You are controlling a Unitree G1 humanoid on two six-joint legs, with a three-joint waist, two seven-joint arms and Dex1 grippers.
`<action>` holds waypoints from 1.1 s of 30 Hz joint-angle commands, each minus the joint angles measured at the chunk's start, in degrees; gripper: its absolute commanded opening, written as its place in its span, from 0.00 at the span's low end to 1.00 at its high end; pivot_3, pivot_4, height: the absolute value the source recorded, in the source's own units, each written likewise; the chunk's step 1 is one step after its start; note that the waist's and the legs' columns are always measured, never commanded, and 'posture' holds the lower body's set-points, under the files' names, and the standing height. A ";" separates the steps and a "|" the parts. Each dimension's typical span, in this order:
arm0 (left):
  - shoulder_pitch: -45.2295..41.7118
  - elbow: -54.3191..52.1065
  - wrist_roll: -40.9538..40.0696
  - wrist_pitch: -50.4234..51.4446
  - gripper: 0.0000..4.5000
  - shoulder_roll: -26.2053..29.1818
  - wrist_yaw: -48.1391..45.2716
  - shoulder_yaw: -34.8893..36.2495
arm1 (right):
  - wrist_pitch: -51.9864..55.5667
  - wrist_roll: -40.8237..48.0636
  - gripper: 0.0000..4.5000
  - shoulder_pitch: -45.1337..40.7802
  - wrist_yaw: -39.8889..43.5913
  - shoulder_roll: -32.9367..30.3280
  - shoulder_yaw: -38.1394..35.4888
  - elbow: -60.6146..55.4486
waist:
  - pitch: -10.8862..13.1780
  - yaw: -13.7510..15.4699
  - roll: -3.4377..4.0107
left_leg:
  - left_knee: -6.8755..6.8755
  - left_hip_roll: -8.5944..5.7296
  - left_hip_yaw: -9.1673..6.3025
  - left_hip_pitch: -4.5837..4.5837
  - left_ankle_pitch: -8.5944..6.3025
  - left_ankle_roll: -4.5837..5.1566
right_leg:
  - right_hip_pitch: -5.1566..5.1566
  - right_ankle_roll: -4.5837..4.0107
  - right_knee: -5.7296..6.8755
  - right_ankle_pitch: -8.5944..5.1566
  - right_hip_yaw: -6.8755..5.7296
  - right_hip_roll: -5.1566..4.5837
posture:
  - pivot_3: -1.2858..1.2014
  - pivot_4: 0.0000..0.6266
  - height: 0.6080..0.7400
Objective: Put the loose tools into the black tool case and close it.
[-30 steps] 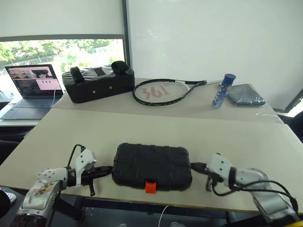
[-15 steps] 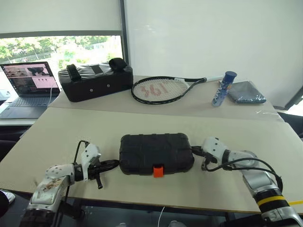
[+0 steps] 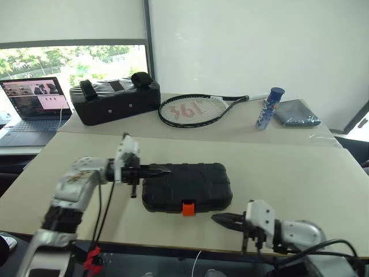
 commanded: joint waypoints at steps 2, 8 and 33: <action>-5.34 6.80 6.64 -6.25 0.01 -4.62 1.53 -4.60 | 3.02 -2.41 0.00 -1.67 -3.67 2.77 3.73 -3.41 | 0.00 0.11 0.00 | 0.01 -0.01 0.00 -0.05 0.00 0.00 | -0.01 -0.07 -0.03 0.04 0.01 0.00 | 0.52 0.24 1.00; -8.02 13.67 12.10 -10.04 0.01 -8.80 3.27 -7.69 | 4.66 -5.56 0.00 -4.54 -6.77 6.89 8.38 -2.58 | 0.00 0.14 0.00 | 0.00 -0.01 -0.02 -0.10 -0.01 0.01 | -0.05 -0.14 -0.06 0.09 -0.01 -0.01 | 0.52 0.24 1.00; -1.85 11.06 22.15 -1.99 0.01 -7.39 6.45 -15.52 | 5.40 -12.42 0.00 -9.59 -12.45 13.01 10.47 5.66 | -0.86 -0.39 -0.26 | -0.02 0.02 0.00 1.03 -0.01 0.00 | 0.98 0.08 -0.12 -0.06 0.06 0.02 | 0.52 0.24 1.00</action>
